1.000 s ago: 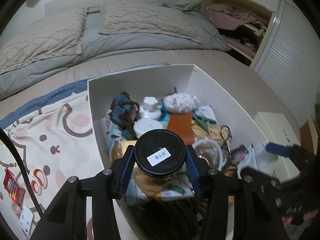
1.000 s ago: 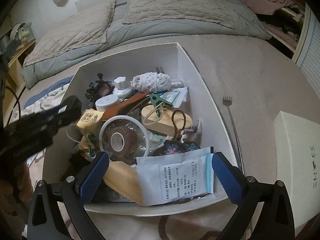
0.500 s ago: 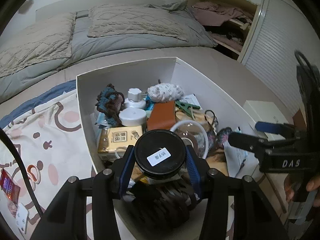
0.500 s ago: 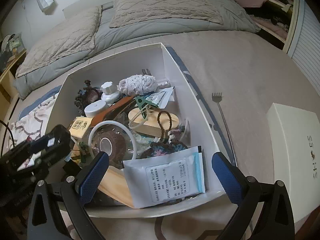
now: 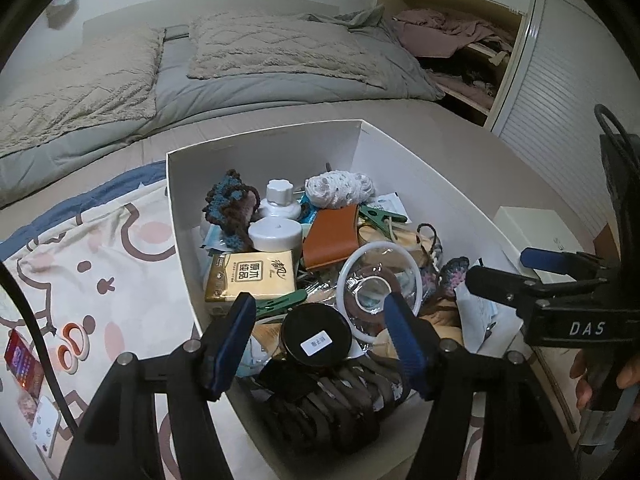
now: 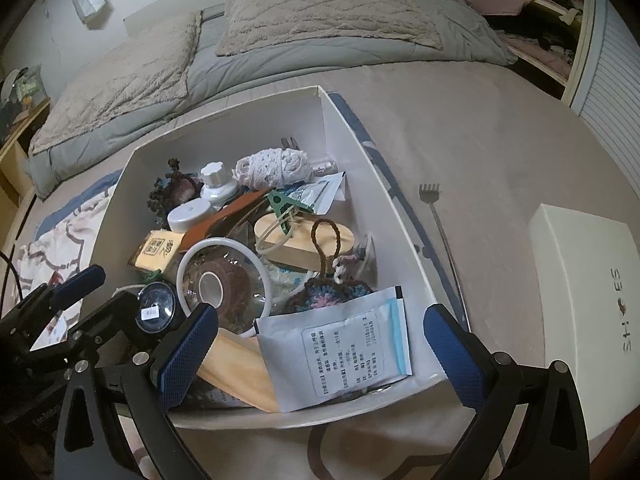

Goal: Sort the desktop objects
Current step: 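Withdraw both open grippers from the shoebox back over the blanket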

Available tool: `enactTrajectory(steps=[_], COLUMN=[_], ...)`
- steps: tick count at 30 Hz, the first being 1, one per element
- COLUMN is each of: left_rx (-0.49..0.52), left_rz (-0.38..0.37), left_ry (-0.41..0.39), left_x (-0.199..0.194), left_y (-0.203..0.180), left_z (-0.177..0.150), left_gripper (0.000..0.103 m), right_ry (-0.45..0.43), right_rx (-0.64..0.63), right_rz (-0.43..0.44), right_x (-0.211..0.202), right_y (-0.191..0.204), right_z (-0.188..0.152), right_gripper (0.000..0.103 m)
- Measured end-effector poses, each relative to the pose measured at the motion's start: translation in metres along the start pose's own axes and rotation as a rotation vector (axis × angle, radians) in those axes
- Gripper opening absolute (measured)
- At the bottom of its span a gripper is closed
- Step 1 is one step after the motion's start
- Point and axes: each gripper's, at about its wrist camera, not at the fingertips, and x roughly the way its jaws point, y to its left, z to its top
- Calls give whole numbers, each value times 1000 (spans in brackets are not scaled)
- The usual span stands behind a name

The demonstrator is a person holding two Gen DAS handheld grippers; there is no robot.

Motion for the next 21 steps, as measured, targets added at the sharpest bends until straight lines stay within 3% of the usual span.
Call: enactTrajectory(steps=[7,16,21], left_rx=[1,0,-13], left_rz=[18,42,57], left_ry=[-28,-86,-126], left_x=[-9,-27,-40], left_y=[5,12,19], left_z=[2,4,5], left_gripper=[66,67,81], right_ry=[-69,-135,-184], right_rx=[41,31,26], right_rz=[41,31,40], right_x=[-11,-23,-34], right_y=[-3,6,13], right_z=[-1,-2,-3], right_gripper=[103,103,103])
